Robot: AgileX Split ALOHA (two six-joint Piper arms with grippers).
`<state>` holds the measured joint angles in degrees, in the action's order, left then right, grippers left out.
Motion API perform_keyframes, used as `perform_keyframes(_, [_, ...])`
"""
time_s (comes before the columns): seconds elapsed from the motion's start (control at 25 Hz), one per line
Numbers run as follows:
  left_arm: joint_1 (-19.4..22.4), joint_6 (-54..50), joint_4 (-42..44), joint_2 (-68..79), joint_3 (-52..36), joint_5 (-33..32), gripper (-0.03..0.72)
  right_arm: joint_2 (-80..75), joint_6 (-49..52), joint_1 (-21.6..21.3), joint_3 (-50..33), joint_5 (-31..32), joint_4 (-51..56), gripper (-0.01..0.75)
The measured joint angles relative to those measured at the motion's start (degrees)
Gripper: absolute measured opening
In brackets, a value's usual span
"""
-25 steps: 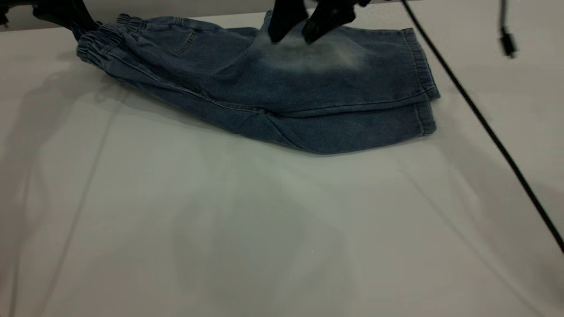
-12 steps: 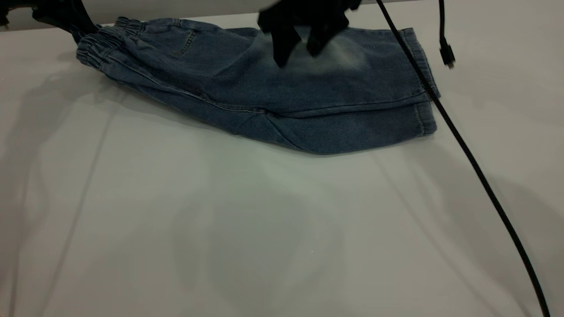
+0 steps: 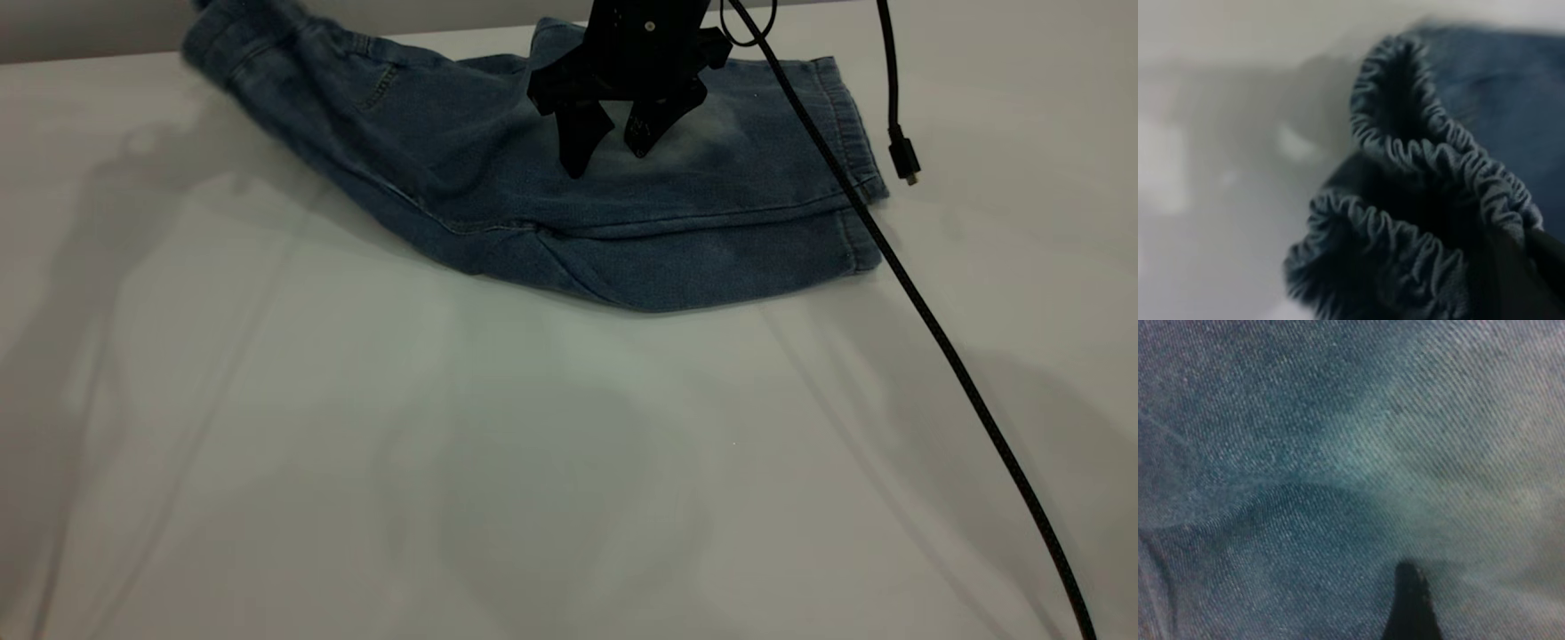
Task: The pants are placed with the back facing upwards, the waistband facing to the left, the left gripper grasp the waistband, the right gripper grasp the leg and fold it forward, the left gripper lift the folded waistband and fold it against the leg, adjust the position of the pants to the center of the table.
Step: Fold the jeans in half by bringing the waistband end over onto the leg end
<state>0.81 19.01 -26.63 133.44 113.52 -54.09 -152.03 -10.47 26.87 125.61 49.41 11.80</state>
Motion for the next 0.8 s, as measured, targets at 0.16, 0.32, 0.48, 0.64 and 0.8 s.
perform_keyframes(0.16, [-3.5, 3.9, -5.3, 0.0, 3.1, -2.3, 0.061, 0.0, 0.0, 0.0, 0.0, 0.2, 1.4, 0.442])
perform_keyframes(0.32, [-7.0, 5.9, -8.1, 0.0, 5.0, -4.8, 0.061, 0.0, 0.0, 0.0, 0.0, 0.3, 2.0, 0.442])
perform_keyframes(0.48, [-9.2, 6.3, -8.1, 0.0, 5.5, -4.6, 0.061, 0.0, 0.2, 0.0, 1.5, 2.3, 2.2, 0.442])
perform_keyframes(0.64, [-9.0, 6.3, -7.8, 0.0, 5.5, -4.1, 0.061, -0.1, 0.2, 0.0, 6.2, 7.2, 1.2, 0.442])
perform_keyframes(0.8, [-8.9, 6.3, -7.7, 0.0, 5.5, -4.1, 0.060, -0.1, 0.7, -1.2, 13.0, 12.9, -3.5, 0.442])
